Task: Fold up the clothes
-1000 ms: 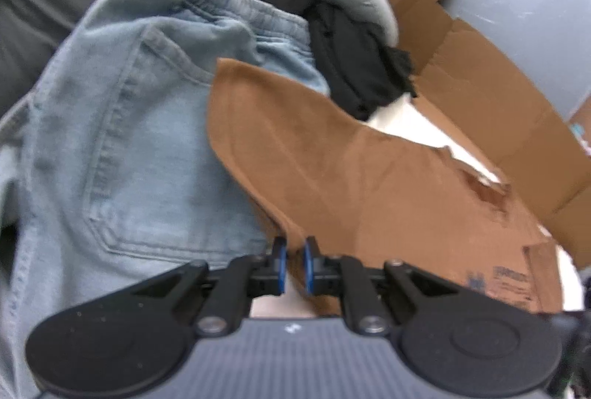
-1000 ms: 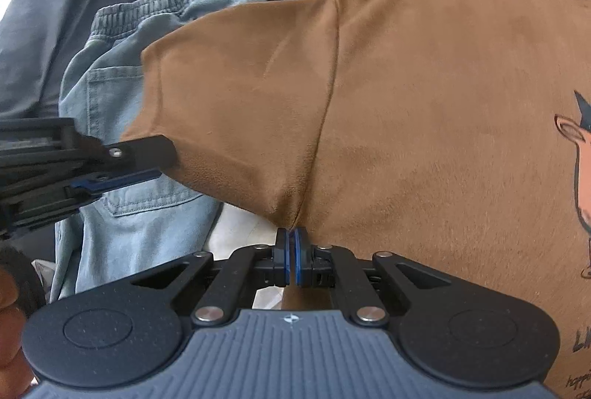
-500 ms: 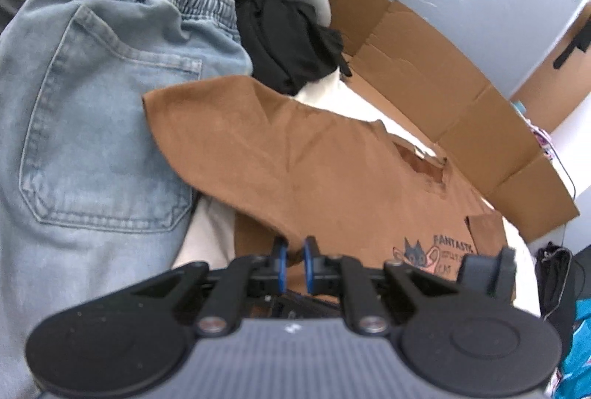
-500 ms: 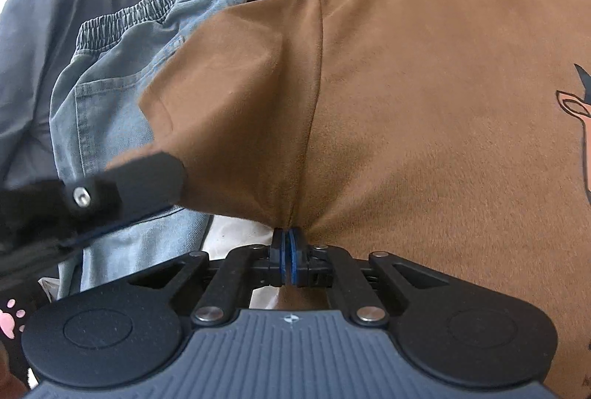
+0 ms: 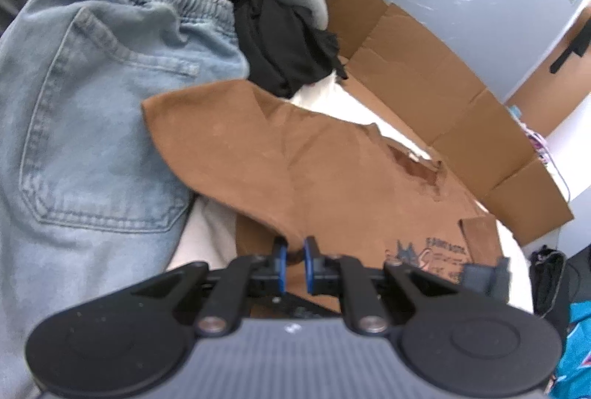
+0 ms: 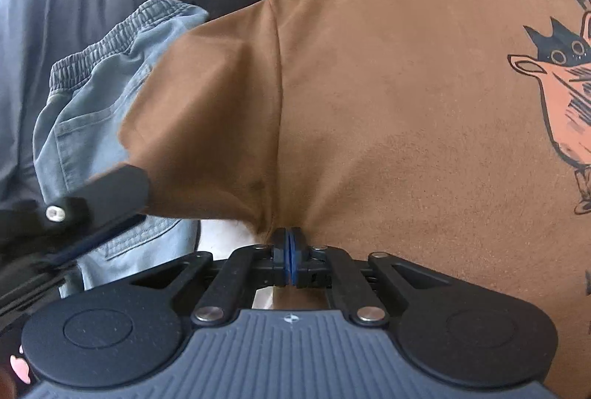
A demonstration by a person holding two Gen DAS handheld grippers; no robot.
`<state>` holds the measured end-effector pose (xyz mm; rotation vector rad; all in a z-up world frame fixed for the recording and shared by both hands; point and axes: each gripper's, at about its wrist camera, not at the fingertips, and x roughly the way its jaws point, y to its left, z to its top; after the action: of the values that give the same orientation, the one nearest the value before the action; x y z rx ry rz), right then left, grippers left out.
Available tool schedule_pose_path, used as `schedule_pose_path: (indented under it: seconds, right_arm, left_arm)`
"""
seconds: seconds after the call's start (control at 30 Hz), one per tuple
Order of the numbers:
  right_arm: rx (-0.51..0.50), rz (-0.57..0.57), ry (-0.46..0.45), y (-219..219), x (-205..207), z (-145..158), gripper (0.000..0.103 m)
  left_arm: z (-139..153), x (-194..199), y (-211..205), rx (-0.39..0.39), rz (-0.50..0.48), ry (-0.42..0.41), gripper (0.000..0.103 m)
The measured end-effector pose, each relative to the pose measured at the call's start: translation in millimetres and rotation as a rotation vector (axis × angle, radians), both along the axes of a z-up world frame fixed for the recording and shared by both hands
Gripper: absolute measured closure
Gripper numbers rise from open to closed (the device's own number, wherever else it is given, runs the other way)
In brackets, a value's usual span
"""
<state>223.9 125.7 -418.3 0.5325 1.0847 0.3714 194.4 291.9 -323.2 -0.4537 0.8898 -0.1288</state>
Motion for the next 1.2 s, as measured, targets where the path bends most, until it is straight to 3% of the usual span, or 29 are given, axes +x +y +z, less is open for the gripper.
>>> schedule_pose_path:
  seconds: [0.43, 0.6, 0.67, 0.83, 1.03, 1.2]
  right_arm:
    - [-0.031, 0.066, -0.104, 7, -6, -1, 0.097]
    - [0.043, 0.087, -0.092, -9, -7, -2, 0.092]
    - [0.084, 0.069, -0.075, -23, -10, 0, 0.077]
    - [0.089, 0.009, -0.068, -59, -21, 13, 0.063]
    - [0.073, -0.091, -0.03, -100, -23, 17, 0.06]
    - [0.051, -0.106, -0.024, -118, -22, 13, 0.06]
  left_arm:
    - [-15, 11, -14, -0.076, -0.098, 0.037, 0.093]
    - [-19, 13, -15, -0.079, -0.113, 0.052, 0.092]
    - [-20, 14, -16, -0.07, -0.126, 0.053, 0.092]
    - [-25, 17, -26, -0.018, -0.163, 0.06, 0.091]
    - [-34, 19, -50, 0.083, -0.228, 0.071, 0.089]
    - [-45, 9, -67, 0.155, -0.289, 0.136, 0.075]
